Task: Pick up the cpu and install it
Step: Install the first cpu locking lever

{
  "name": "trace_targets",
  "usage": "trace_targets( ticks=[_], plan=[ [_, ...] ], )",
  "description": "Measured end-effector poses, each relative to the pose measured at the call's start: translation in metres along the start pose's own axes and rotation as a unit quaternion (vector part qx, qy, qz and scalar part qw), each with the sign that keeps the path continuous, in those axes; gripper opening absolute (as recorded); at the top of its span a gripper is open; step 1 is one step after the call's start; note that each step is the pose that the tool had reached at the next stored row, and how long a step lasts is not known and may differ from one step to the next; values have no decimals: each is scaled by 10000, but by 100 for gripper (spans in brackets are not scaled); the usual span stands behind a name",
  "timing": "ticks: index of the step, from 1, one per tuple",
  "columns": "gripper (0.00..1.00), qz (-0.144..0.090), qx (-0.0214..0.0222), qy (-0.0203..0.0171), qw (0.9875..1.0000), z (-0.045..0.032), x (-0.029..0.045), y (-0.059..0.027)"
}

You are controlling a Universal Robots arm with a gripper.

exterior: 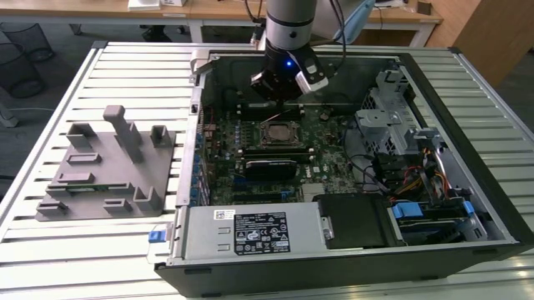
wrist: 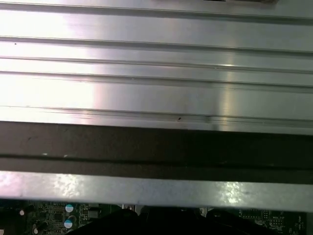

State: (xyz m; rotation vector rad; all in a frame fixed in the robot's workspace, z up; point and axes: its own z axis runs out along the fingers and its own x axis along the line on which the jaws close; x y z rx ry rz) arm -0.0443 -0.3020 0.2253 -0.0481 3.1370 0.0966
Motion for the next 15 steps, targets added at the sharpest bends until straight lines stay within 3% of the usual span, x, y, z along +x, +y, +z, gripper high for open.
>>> trace_targets(
  ticks=[15],
  plan=[
    [11,0,2,1,10000,59,-71,6]
  ],
)
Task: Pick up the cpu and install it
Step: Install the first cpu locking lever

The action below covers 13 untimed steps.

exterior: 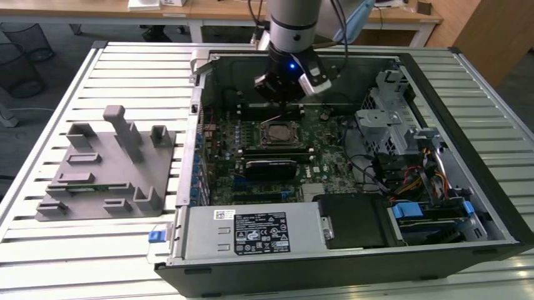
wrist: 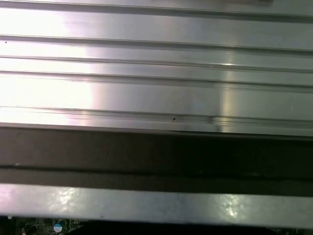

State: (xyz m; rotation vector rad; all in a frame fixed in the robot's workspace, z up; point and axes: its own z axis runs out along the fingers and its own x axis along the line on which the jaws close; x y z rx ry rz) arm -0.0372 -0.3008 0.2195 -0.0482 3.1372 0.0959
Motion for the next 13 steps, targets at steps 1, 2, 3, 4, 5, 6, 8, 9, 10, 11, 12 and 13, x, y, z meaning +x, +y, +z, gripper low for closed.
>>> trace_targets(
  ticks=[1,2,3,4,5,6,8,9,10,11,12,13],
  plan=[
    [11,0,1,0,10000,6,-7,0],
    [11,0,2,1,10000,12,-14,-1],
    [11,0,3,1,10000,18,-22,-1],
    [11,0,3,1,10000,26,-29,-2],
    [11,0,4,1,10000,33,-36,-3],
    [11,0,6,2,10000,41,-42,-3],
    [11,0,7,2,10000,60,-50,-5],
    [11,0,7,2,10000,71,-53,-5],
    [11,0,7,2,10000,82,-56,-6],
    [11,0,8,3,10000,95,-59,-7],
    [11,0,8,3,10000,106,-62,-8],
    [11,0,8,4,10000,117,-65,-9]
  ],
)
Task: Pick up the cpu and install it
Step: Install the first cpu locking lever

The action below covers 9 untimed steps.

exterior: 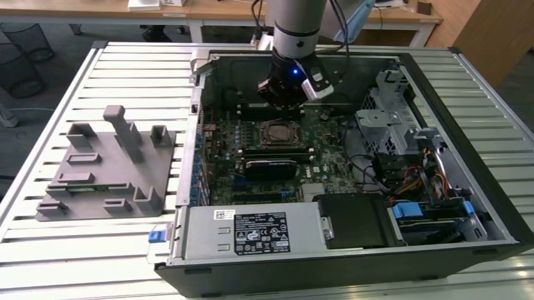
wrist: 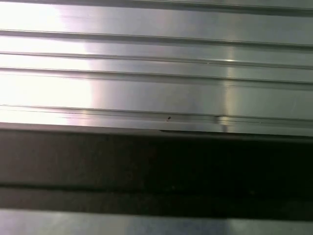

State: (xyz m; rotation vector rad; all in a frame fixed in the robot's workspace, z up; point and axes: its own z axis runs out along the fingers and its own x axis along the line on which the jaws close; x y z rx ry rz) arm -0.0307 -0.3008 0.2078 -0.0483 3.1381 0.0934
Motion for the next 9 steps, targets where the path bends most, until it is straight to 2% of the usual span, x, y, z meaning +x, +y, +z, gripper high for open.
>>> trace_targets(
  ticks=[9],
  plan=[
    [11,1,0,12,10000,79,-24,-6]
  ],
)
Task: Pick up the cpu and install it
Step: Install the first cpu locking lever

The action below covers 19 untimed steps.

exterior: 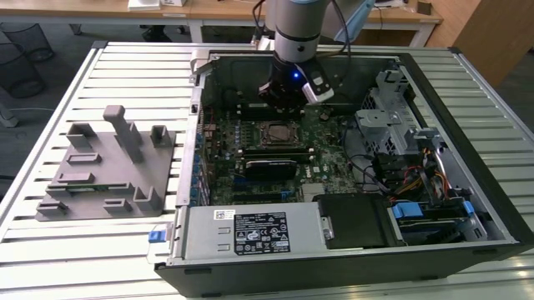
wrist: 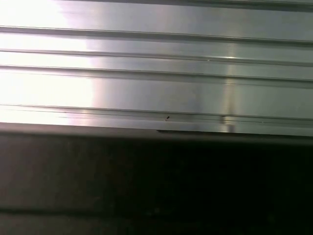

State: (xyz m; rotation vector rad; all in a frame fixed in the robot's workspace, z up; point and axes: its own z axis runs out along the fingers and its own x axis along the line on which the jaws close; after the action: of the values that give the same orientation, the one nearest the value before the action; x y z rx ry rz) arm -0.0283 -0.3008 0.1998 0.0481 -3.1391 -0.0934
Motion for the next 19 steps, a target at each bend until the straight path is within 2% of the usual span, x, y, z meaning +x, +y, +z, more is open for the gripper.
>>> trace_targets(
  ticks=[8,15,19],
  plan=[
    [11,0,-1,0,10000,12,-8,-1],
    [11,0,0,0,10000,-11,-8,1],
    [11,0,37,2,10000,1,-8,0]
  ],
)
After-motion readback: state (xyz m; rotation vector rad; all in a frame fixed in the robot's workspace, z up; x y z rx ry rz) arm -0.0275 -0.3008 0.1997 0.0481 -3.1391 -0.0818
